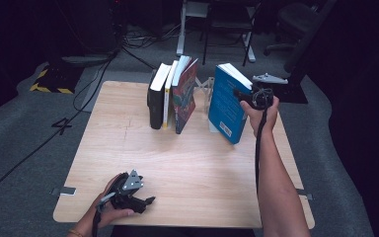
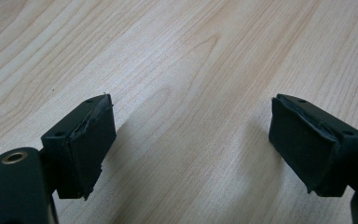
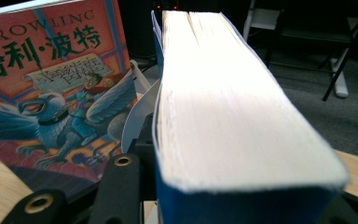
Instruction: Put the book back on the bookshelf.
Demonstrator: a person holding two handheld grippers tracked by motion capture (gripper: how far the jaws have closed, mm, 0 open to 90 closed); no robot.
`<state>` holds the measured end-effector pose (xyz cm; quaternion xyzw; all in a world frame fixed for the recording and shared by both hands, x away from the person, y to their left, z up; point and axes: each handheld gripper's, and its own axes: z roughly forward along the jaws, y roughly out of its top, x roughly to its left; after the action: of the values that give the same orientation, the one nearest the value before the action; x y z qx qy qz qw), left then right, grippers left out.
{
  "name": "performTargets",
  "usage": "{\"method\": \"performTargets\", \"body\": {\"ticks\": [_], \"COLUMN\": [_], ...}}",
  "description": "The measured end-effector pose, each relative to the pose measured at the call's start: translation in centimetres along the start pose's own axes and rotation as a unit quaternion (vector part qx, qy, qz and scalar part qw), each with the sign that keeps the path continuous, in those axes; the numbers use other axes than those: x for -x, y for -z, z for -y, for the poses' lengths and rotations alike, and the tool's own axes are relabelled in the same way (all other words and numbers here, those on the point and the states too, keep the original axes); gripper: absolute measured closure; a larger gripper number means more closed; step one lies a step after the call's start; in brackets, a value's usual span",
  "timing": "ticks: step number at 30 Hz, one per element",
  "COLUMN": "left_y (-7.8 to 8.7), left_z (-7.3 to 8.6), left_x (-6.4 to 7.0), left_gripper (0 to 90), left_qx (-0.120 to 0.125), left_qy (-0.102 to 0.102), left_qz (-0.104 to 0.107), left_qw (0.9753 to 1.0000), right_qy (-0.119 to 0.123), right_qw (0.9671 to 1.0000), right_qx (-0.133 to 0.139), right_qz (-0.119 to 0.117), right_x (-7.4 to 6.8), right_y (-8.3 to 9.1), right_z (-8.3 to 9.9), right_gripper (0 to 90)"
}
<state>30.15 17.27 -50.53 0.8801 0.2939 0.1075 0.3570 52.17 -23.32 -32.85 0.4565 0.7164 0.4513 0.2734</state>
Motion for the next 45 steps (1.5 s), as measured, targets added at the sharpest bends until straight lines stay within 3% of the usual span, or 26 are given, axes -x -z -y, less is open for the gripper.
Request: {"method": "performTargets", "body": {"ticks": [13,24,32,37,45], "left_y": [-0.1,-0.1,-0.1,-0.1,-0.2], "left_z": [-0.1,-0.1,-0.1,-0.1,-0.1], "left_x": [0.0,0.0,0.0,0.0,0.0], "left_gripper": [14.9,14.9,14.9,14.9,14.9], "left_qx": [0.0,0.001,0.001,0.001,0.001], "left_qy": [0.0,0.001,-0.001,0.0,-0.001], "left_qz": [0.0,-0.001,-0.001,-0.001,-0.001], "left_qw": [1.0,1.0,1.0,1.0,1.0], "right_qy": [-0.01,0.009,0.01,-0.004,0.004], "right_qw": [0.9999,0.9999,0.9999,1.0,0.9999], "right_qx": [0.006,0.005,0.006,0.006,0.006], "right_qz": [-0.011,-0.001,0.0,0.007,0.015], "right_x": [0.6,0.7,0.6,0.7,0.5], "right_y": [1.2,2.0,2.2,2.2,2.3], "right_z": [1.8,2.6,2.9,3.2,4.5], "right_gripper": [59.1,56.5,55.8,48.0,42.7]}}
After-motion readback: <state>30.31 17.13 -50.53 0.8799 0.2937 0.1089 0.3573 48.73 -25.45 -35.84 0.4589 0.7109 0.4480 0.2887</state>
